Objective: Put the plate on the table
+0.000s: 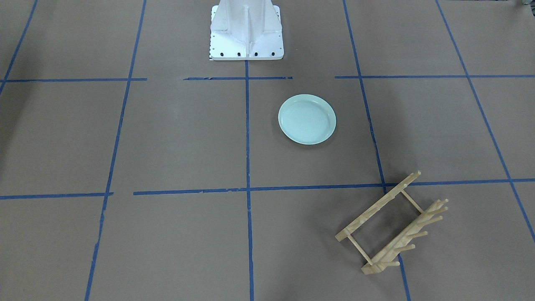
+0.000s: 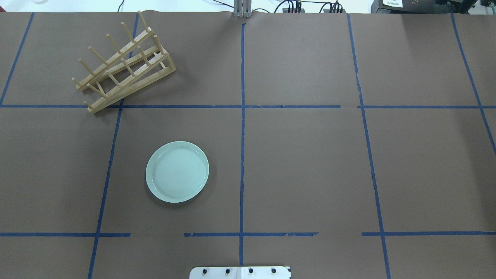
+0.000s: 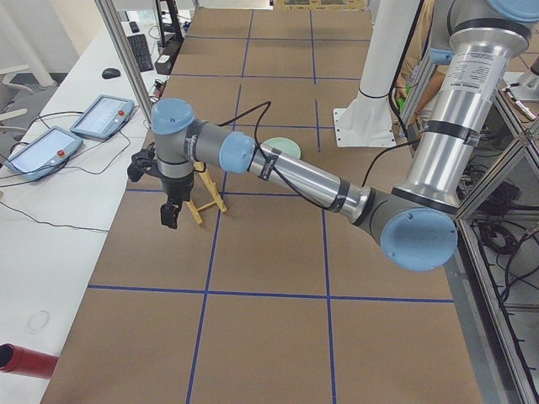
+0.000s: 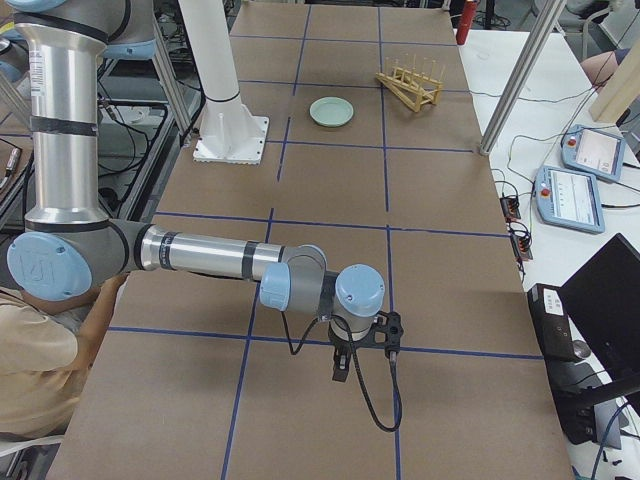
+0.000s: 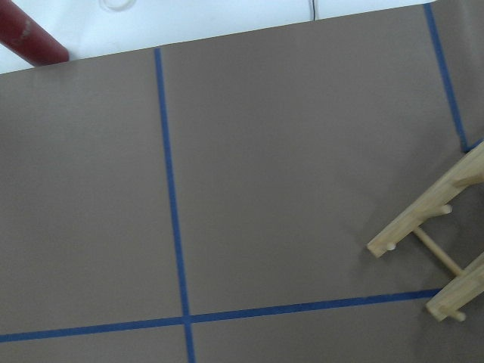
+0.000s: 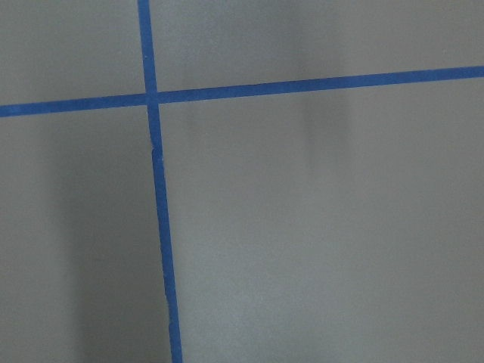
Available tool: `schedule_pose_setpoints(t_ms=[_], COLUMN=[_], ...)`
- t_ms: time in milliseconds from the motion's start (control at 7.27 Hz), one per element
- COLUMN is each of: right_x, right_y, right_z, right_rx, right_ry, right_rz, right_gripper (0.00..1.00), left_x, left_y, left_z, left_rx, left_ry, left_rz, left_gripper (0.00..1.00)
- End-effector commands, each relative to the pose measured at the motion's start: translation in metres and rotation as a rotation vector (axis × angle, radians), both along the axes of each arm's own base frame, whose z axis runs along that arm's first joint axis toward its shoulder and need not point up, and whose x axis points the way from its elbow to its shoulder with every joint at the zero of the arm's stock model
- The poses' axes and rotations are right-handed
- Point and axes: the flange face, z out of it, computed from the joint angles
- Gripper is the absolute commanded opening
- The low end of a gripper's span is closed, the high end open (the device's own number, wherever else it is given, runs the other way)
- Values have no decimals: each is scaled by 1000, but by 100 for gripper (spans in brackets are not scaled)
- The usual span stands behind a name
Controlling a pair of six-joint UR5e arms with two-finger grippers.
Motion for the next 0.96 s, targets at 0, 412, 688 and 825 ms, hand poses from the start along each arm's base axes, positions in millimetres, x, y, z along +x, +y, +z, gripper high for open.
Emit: schedule_pose_setpoints(t_ms=[0, 412, 688, 825], right_x=[0, 0, 0, 0], right_y=[0, 0, 0, 0], right_z=[0, 0, 0, 0], right_rx=[-1, 1, 1, -1], right_ry=[0, 0, 0, 0], right_rz=[0, 0, 0, 0], right_gripper=[100, 100, 100, 100], left_x=[-14, -22, -20, -21], left_y=[36, 83, 125, 135], left_z=[67, 102, 158, 167], left_rx=[-3, -52, -165, -185], left_ry=[-2, 120, 129, 128], left_rz=[9, 8, 0, -3], left_gripper=[100, 100, 100, 100])
